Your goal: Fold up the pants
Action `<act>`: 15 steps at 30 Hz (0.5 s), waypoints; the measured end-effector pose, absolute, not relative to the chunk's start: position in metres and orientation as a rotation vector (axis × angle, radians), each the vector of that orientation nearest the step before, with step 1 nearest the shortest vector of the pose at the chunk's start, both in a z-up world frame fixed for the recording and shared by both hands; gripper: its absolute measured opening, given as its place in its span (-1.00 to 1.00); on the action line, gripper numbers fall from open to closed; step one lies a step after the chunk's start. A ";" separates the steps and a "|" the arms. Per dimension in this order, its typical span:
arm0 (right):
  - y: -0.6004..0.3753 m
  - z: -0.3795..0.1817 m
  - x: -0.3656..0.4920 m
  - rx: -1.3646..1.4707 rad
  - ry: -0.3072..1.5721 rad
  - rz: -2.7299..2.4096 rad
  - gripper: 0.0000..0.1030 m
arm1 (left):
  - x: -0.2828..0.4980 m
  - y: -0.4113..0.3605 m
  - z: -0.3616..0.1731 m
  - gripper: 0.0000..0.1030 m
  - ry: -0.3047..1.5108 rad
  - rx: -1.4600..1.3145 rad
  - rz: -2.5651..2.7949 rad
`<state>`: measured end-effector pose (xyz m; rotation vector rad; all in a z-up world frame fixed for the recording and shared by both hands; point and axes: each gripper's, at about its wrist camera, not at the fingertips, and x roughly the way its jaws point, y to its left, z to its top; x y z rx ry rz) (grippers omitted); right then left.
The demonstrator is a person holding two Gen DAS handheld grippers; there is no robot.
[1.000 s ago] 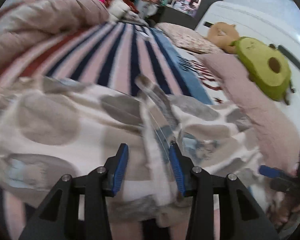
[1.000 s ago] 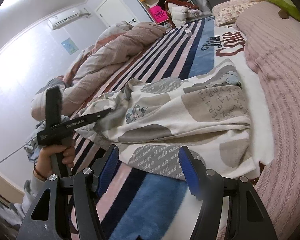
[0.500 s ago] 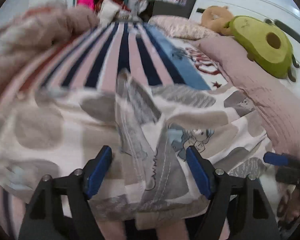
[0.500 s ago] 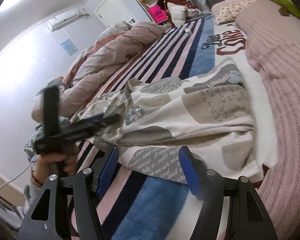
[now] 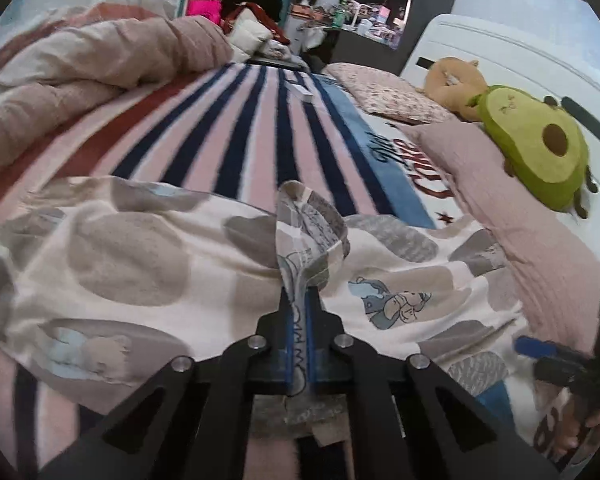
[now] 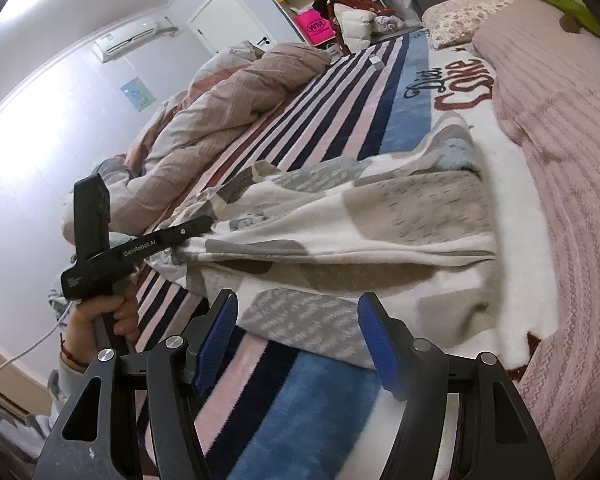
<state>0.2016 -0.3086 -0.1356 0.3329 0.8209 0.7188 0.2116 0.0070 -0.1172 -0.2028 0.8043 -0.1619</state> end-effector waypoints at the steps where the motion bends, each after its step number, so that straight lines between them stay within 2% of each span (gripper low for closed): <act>1: -0.307 -0.134 0.201 0.328 0.819 0.718 0.15 | 0.212 0.009 -0.121 -0.94 0.820 -0.199 -0.157; 8: -0.295 -0.129 0.196 0.305 0.825 0.720 0.15 | 0.212 0.023 -0.140 -0.93 0.861 -0.202 -0.142; 10: -0.292 -0.127 0.194 0.298 0.826 0.721 0.15 | 0.213 0.025 -0.137 -0.85 0.864 -0.198 -0.146; 11: -0.291 -0.126 0.193 0.294 0.825 0.720 0.15 | 0.212 0.029 -0.133 -0.59 0.864 -0.191 -0.150; 12: -0.290 -0.125 0.193 0.290 0.823 0.720 0.15 | 0.210 0.033 -0.129 -0.04 0.849 -0.183 -0.128; 13: -0.289 -0.125 0.192 0.288 0.821 0.720 0.15 | 0.205 0.041 -0.123 0.17 0.819 -0.177 -0.092; 15: -0.286 -0.123 0.192 0.284 0.819 0.721 0.15 | 0.193 0.066 -0.111 0.24 0.775 -0.200 -0.014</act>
